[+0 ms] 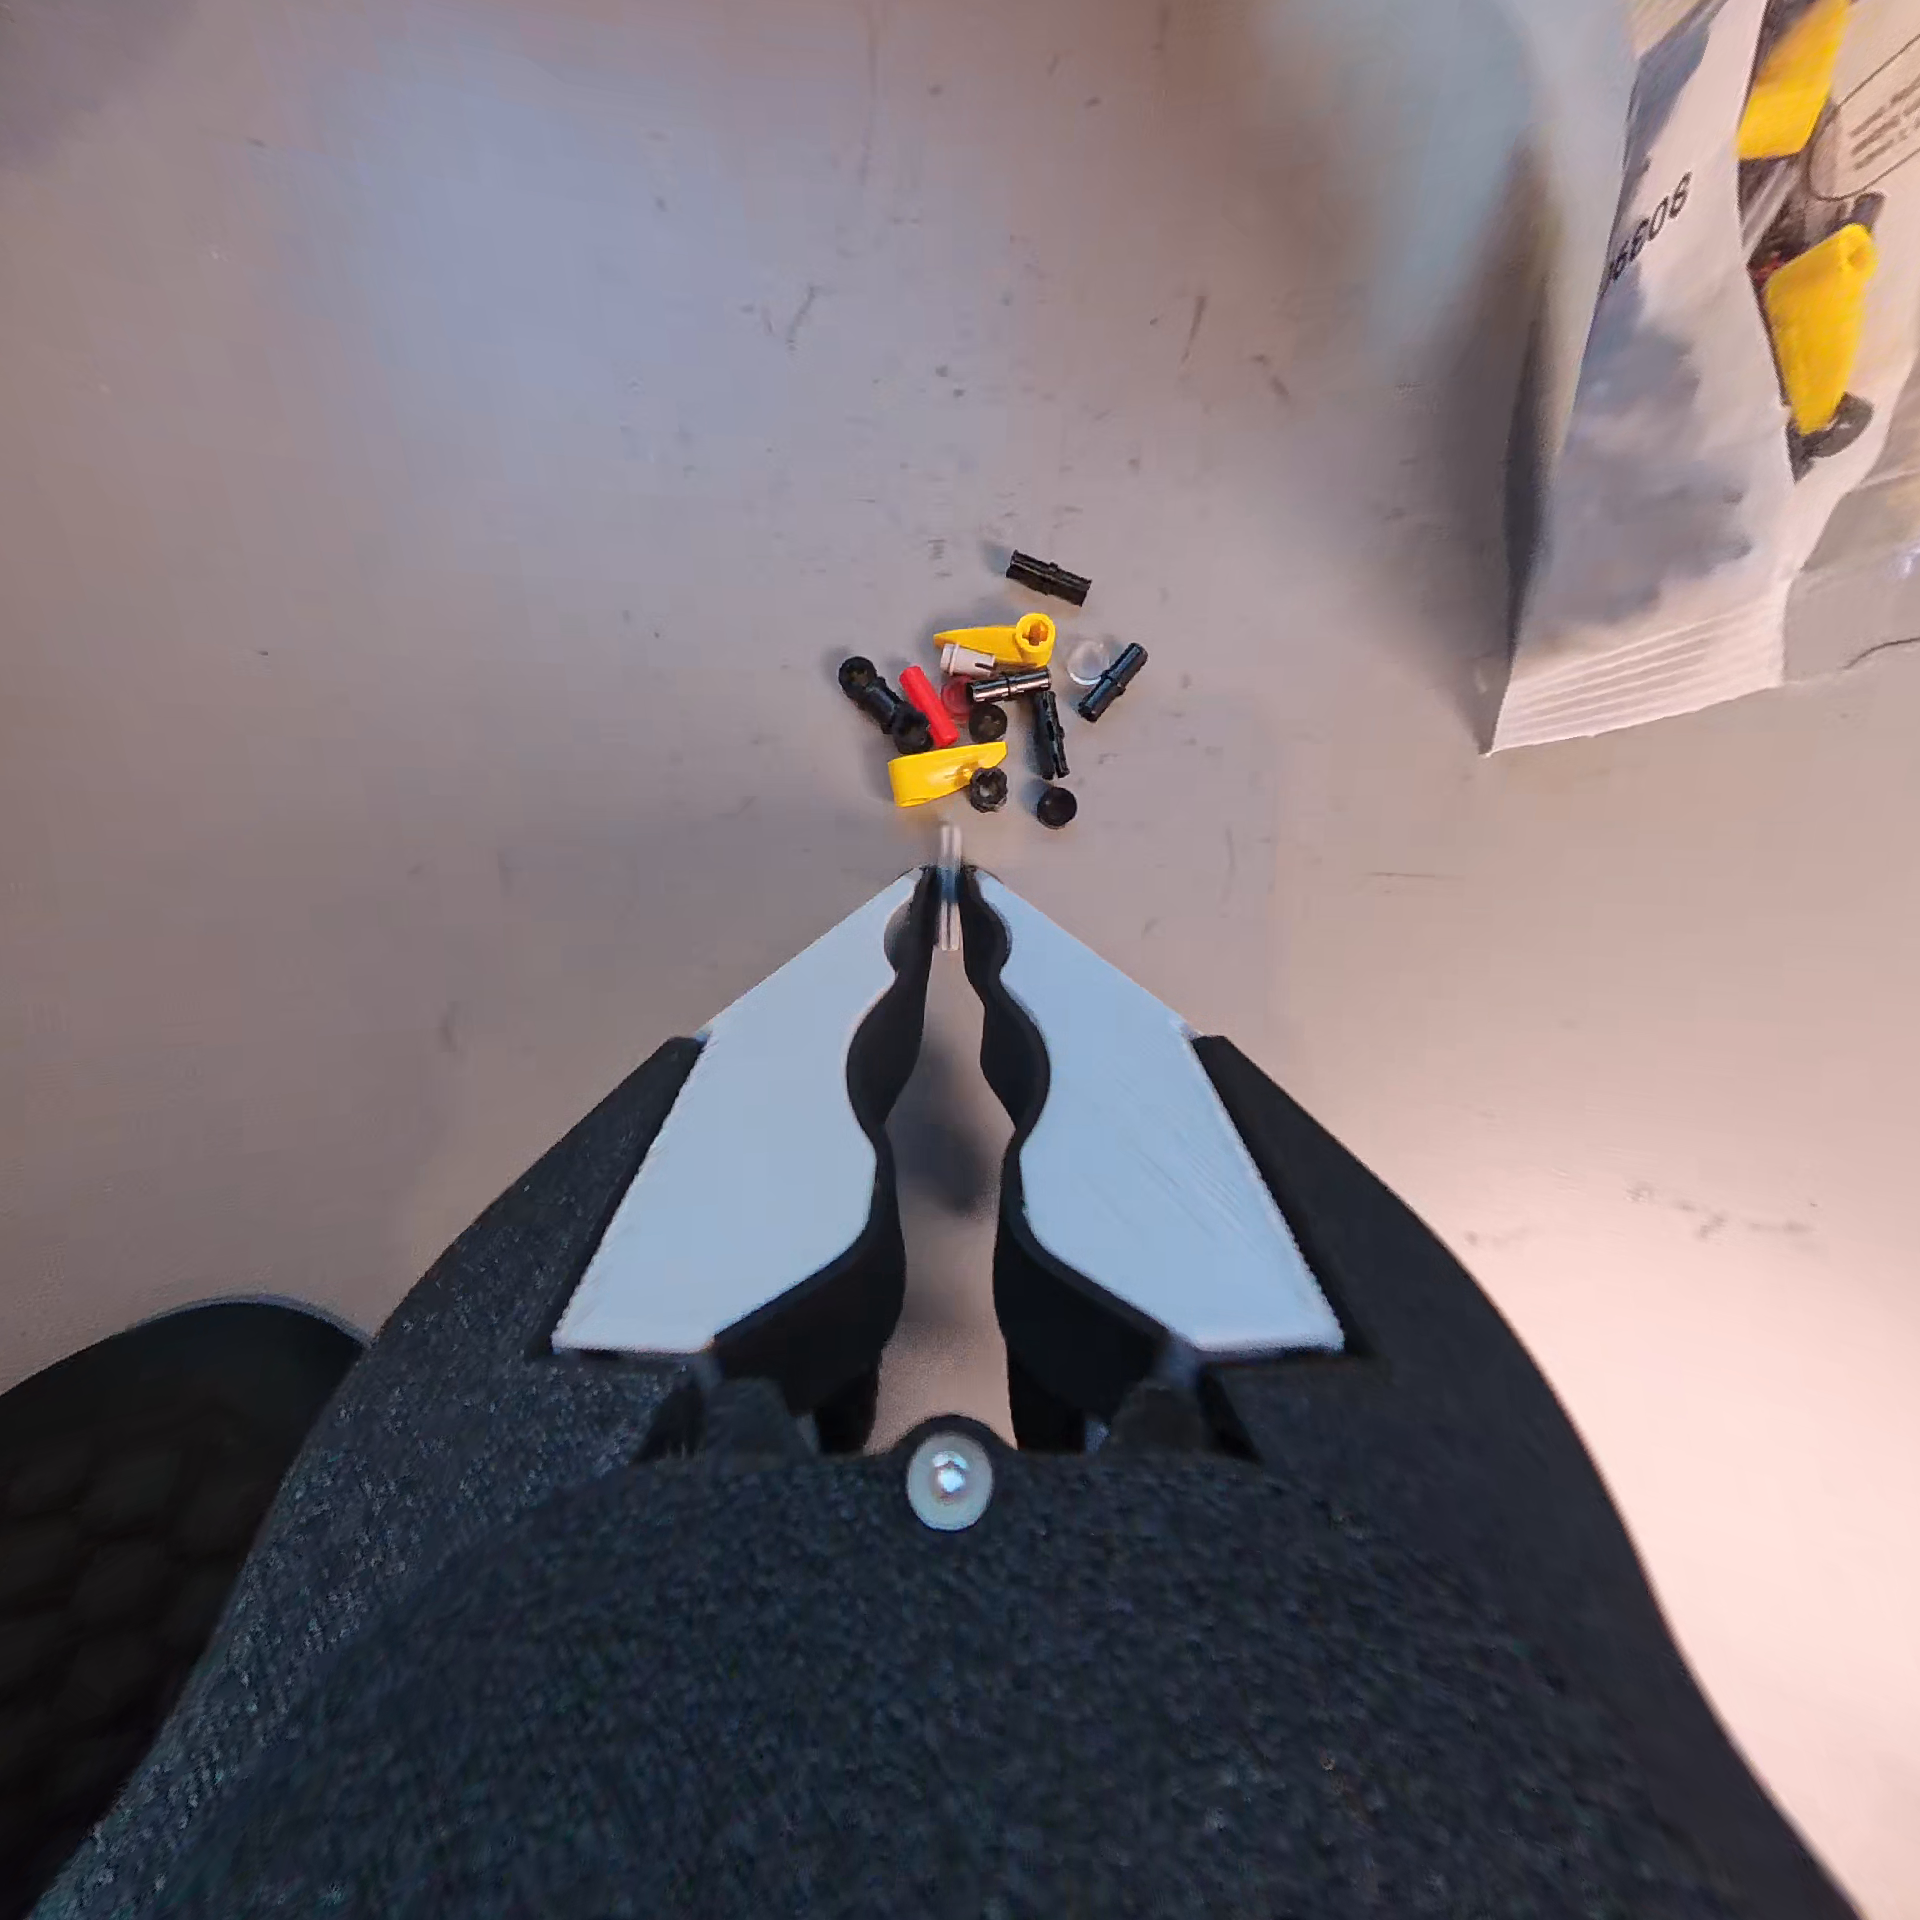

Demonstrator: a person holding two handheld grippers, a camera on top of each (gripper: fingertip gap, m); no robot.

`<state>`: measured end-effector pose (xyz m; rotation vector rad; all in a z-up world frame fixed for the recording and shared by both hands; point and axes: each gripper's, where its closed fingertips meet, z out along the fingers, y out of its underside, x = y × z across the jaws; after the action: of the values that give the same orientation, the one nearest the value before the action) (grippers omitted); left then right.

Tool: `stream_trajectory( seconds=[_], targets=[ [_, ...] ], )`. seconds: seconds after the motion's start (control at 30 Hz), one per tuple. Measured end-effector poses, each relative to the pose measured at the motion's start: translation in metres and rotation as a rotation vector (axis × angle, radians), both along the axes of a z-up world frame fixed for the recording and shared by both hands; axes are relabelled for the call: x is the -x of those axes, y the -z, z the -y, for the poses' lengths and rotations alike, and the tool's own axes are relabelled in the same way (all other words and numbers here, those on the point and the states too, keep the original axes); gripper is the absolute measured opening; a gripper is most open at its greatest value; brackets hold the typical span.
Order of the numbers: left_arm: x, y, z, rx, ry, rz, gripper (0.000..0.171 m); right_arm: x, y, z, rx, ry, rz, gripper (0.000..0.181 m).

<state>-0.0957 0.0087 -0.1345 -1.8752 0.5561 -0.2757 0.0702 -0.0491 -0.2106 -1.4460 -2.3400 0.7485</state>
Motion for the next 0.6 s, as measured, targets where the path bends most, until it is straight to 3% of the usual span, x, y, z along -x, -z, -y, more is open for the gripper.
stream_trajectory(
  seconds=[0.1, 0.23, 0.3, 0.43, 0.6],
  targets=[
    [0.0, 0.0, 0.0, 0.0, 0.003, 0.003, 0.0, 0.018, -0.035, 0.002, 0.025, -0.011, -0.123, 0.003],
    [-0.003, -0.001, 0.001, -0.004, 0.018, 0.006, 0.0, 0.071, -0.129, -0.025, -0.069, 0.072, -0.457, 0.003],
    [-0.004, -0.002, 0.001, -0.009, 0.022, 0.003, 0.0, 0.092, -0.156, -0.039, -0.135, 0.1, -0.523, 0.003],
    [-0.004, -0.003, 0.002, -0.013, 0.023, 0.004, 0.0, 0.122, -0.153, -0.06, -0.212, 0.125, -0.492, 0.004],
    [0.0, -0.004, 0.002, -0.015, 0.014, 0.004, 0.0, 0.118, -0.148, -0.059, -0.156, 0.149, -0.545, 0.018]
  ],
)
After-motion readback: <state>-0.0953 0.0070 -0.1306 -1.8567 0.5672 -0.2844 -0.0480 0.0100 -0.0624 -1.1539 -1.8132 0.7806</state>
